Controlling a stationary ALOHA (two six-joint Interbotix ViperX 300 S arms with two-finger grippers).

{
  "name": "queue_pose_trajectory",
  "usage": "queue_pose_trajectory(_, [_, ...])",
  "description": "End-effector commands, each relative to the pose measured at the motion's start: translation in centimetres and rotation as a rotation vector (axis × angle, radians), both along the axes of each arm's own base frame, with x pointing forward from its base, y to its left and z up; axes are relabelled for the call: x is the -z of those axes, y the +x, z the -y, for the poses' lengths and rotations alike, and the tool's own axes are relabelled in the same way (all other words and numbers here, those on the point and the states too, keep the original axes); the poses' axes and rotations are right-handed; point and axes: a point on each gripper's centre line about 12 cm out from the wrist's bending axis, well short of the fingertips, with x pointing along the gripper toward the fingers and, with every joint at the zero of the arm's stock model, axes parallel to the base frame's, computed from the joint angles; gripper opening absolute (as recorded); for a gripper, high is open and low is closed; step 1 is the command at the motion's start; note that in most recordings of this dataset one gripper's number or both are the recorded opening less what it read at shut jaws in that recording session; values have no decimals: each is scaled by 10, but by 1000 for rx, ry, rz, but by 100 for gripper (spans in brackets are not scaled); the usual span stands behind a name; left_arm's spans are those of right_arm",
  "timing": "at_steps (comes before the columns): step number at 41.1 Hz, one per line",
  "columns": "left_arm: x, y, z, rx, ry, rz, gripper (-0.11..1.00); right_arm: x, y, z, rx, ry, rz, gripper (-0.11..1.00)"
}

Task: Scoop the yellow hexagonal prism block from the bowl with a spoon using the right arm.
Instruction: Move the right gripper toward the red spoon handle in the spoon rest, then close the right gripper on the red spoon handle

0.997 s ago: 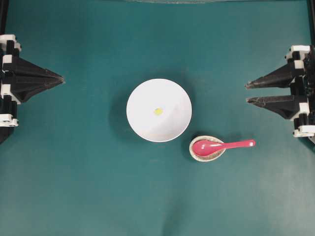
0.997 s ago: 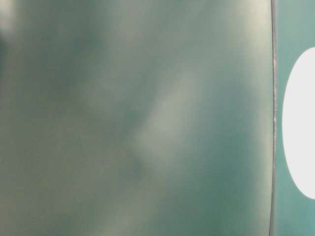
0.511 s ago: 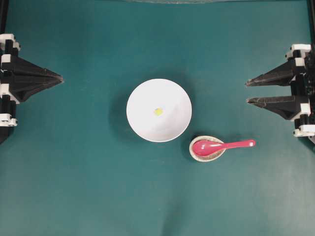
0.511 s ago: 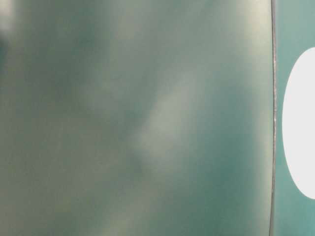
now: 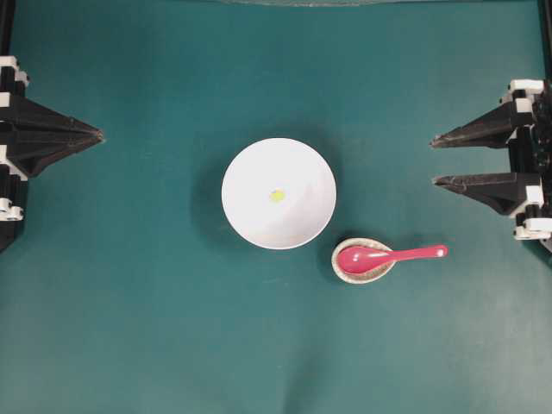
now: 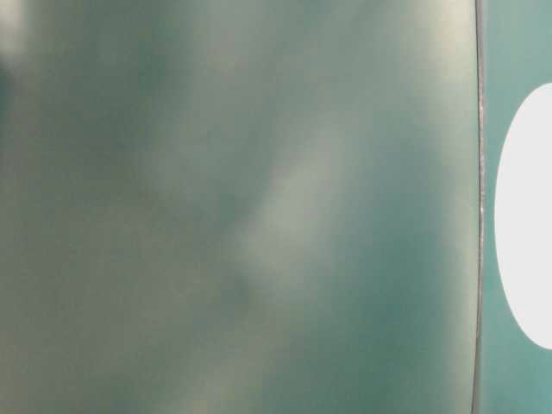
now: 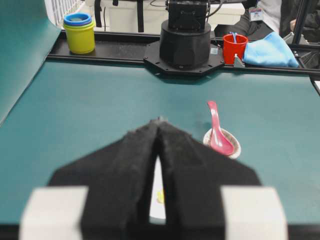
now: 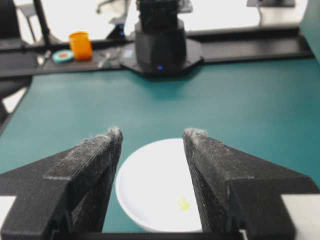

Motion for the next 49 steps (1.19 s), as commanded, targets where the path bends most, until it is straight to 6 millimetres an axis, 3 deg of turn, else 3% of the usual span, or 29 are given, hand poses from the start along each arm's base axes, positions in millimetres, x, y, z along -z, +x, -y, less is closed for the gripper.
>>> queue_pose_trajectory(1, [-11, 2, 2, 10, 6, 18, 0, -1, -2, -2, -7, 5, 38, 58])
queue_pose_trajectory(27, [-10, 0, 4, 23, 17, -7, 0, 84, -4, -25, -54, 109, -69, 57])
queue_pose_trajectory(49, [-7, 0, 4, 23, 15, -27, 0, 135, -1, -52, -60, 114, -185, 57])
